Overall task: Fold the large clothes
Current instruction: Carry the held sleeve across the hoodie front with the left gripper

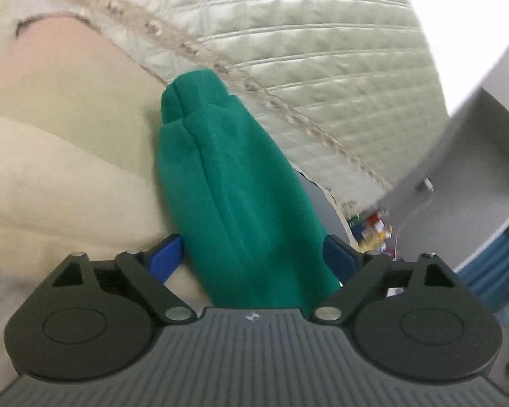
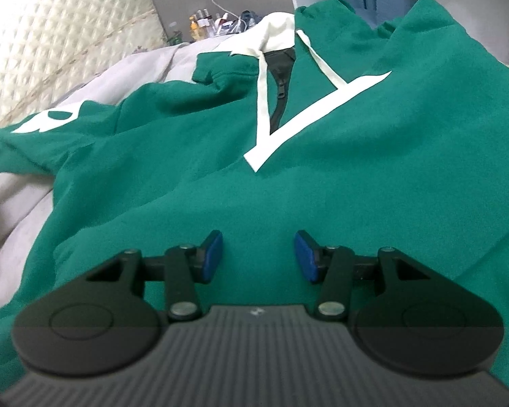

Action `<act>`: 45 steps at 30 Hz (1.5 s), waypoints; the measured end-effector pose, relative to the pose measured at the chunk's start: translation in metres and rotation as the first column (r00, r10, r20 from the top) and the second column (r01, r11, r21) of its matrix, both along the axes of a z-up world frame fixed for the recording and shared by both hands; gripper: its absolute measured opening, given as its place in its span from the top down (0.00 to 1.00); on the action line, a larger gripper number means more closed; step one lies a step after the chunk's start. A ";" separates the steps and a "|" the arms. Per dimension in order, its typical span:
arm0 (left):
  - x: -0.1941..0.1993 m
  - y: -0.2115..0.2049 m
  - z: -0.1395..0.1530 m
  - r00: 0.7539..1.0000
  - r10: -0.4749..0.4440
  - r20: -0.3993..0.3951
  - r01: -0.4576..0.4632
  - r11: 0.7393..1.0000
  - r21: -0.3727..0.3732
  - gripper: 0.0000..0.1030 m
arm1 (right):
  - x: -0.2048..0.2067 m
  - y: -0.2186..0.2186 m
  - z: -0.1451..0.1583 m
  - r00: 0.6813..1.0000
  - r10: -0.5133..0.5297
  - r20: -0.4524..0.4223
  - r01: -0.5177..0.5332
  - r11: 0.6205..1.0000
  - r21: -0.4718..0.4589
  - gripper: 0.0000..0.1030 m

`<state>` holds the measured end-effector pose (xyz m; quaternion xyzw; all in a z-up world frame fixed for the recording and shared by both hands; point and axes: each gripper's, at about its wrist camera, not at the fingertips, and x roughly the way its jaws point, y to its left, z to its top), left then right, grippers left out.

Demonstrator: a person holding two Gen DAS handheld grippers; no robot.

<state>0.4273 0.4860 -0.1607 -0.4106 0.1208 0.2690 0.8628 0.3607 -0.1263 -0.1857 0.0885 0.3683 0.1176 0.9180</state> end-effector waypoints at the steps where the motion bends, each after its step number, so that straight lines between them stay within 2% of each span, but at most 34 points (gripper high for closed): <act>1: 0.007 0.008 -0.002 1.000 0.021 -0.001 -0.021 1.000 -0.015 0.10 | 0.002 0.000 -0.001 1.000 -0.004 0.002 0.004 1.000 0.001 0.52; 5: 0.023 0.025 -0.006 0.993 0.105 0.058 -0.103 0.994 -0.024 0.13 | 0.012 0.002 -0.005 1.000 -0.017 0.004 0.017 1.000 -0.013 0.52; 6: 0.027 0.028 -0.004 0.991 0.121 0.063 -0.121 0.993 -0.015 0.24 | 0.014 0.003 -0.005 1.000 -0.020 0.012 0.021 1.000 -0.017 0.52; 7: 0.032 0.029 -0.001 0.991 0.129 0.041 -0.130 0.992 0.005 0.46 | 0.017 0.004 -0.004 1.000 -0.023 0.020 0.023 1.000 -0.020 0.52; 8: 0.038 0.030 0.002 0.991 0.135 -0.002 -0.135 0.990 0.029 0.57 | 0.019 0.004 -0.004 0.999 -0.023 0.029 0.024 0.999 -0.025 0.52; 9: 0.042 0.029 0.006 0.990 0.137 -0.046 -0.134 0.990 0.050 0.76 | 0.021 0.004 -0.004 0.999 -0.024 0.037 0.026 0.999 -0.035 0.52; 10: 0.045 0.028 0.011 0.990 0.127 -0.063 -0.123 0.990 0.066 0.84 | 0.023 0.005 -0.004 0.999 -0.025 0.040 0.027 0.999 -0.046 0.52; 13: 0.048 0.018 0.036 0.993 0.101 -0.064 -0.092 0.987 0.133 0.89 | 0.028 0.002 -0.004 0.998 -0.045 0.040 0.047 0.998 -0.045 0.52; 18: 0.050 -0.021 0.093 0.996 0.079 -0.047 -0.065 0.968 0.241 0.91 | 0.021 -0.012 0.005 0.997 -0.062 0.047 0.061 0.998 0.011 0.52; 20: 0.055 -0.051 0.122 0.997 0.045 -0.066 -0.021 0.943 0.333 0.91 | 0.016 -0.018 0.012 0.996 -0.067 0.059 0.066 0.998 0.019 0.52; 24: 0.058 -0.121 0.173 0.996 -0.041 -0.074 0.070 0.891 0.448 0.91 | 0.001 -0.039 0.029 0.991 -0.096 0.093 0.088 0.993 0.083 0.52; 26: 0.058 -0.158 0.192 0.993 -0.086 -0.078 0.114 0.864 0.490 0.91 | -0.006 -0.049 0.038 0.987 -0.107 0.118 0.094 0.990 0.107 0.52; 30: 0.053 -0.246 0.210 0.975 -0.195 -0.105 0.219 0.786 0.578 0.90 | -0.022 -0.067 0.050 0.977 -0.138 0.163 0.118 0.985 0.127 0.51; 32: 0.049 -0.296 0.209 0.960 -0.248 -0.130 0.274 0.736 0.619 0.90 | -0.027 -0.076 0.055 0.973 -0.152 0.176 0.125 0.980 0.155 0.51; 37: 0.040 -0.399 0.191 0.924 -0.336 -0.185 0.369 0.650 0.664 0.90 | -0.046 -0.102 0.062 0.964 -0.178 0.198 0.131 0.965 0.228 0.51; 42: 0.042 -0.492 0.147 0.855 -0.430 -0.291 0.502 0.542 0.674 0.90 | -0.059 -0.127 0.059 0.951 -0.208 0.229 0.158 0.963 0.219 0.49; 45: 0.040 -0.540 0.108 0.795 -0.483 -0.367 0.592 0.481 0.647 0.90 | -0.057 -0.145 0.053 0.952 -0.235 0.196 0.183 0.950 0.254 0.49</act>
